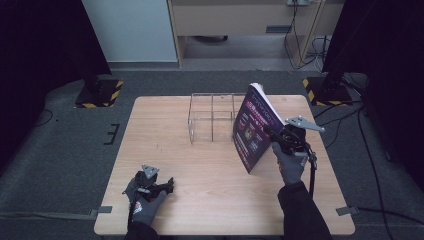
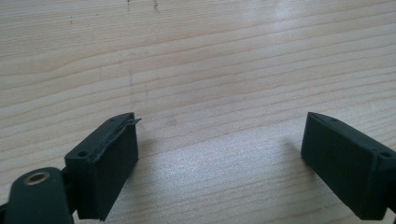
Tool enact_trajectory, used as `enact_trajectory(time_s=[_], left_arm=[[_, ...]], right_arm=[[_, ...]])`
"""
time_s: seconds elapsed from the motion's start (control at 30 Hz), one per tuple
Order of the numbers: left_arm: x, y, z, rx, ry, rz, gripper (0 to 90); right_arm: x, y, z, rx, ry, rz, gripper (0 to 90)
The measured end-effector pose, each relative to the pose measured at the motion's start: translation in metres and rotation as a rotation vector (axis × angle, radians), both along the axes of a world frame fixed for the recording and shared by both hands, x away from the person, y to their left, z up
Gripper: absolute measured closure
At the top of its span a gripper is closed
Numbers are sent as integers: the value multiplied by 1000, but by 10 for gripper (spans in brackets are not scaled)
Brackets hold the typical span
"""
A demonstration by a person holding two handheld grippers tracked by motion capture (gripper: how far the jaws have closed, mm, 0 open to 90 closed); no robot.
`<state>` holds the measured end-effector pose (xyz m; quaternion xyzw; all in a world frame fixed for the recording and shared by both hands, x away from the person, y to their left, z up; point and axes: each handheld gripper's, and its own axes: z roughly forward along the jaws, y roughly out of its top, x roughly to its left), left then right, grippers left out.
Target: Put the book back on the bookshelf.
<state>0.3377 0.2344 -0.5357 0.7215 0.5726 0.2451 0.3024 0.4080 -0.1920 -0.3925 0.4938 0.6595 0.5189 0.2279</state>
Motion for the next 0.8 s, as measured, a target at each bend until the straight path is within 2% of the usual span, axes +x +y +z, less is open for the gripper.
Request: enact_trajectory(time_s=[0.33,0.8], left_arm=[[0,0,0,0,0,0,102],[0,0,0,-1,-1,-1,100]], right_arm=[[2,11,7,4,-63,-16,829],[37,20,13,-3,-102,-41,829]])
